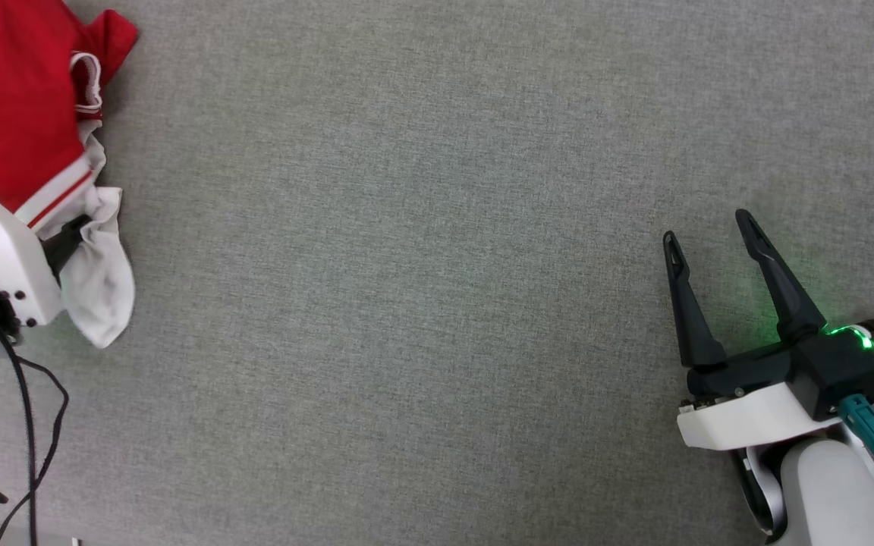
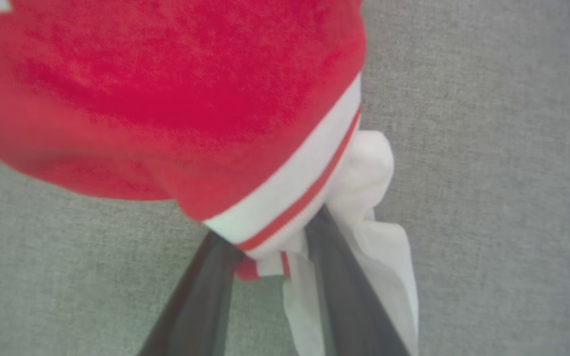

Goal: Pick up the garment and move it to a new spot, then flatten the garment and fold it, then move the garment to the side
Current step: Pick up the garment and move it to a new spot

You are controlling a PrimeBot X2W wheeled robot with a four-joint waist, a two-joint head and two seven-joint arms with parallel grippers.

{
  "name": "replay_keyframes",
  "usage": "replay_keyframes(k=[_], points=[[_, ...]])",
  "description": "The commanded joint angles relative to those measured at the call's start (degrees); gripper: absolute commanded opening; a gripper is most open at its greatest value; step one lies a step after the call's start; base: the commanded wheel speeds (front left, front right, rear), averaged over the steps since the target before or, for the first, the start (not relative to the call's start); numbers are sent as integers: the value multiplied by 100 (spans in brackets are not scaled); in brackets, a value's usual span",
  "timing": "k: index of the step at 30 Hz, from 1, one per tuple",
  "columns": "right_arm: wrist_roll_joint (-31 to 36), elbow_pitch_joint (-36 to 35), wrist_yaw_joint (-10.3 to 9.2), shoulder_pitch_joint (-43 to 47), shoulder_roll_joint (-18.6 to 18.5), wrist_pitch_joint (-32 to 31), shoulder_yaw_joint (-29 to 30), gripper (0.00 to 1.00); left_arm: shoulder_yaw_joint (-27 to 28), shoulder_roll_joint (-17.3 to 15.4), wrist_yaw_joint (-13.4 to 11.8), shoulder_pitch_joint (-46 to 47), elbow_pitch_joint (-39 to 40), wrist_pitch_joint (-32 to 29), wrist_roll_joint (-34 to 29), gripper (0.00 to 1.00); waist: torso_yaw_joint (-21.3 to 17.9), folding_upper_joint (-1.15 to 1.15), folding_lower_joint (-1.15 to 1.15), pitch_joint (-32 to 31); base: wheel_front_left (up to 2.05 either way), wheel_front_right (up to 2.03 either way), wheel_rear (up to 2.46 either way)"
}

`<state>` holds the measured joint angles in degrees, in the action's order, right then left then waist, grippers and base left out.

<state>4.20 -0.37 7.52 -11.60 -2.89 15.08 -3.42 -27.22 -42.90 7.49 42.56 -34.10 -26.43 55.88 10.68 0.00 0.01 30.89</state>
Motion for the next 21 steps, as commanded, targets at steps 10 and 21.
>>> replay_keyframes(k=[10,21], points=[[-50,155,-5,-116,3,13,12,100,-516,-244,-5,162,-143,845,271,0,128,0,-1,-430,0,0,0],[-476,360,-5,221,4,14,81,100,-504,-876,-5,379,372,2599,-154,0,26,0,-1,-1585,0,0,0]])
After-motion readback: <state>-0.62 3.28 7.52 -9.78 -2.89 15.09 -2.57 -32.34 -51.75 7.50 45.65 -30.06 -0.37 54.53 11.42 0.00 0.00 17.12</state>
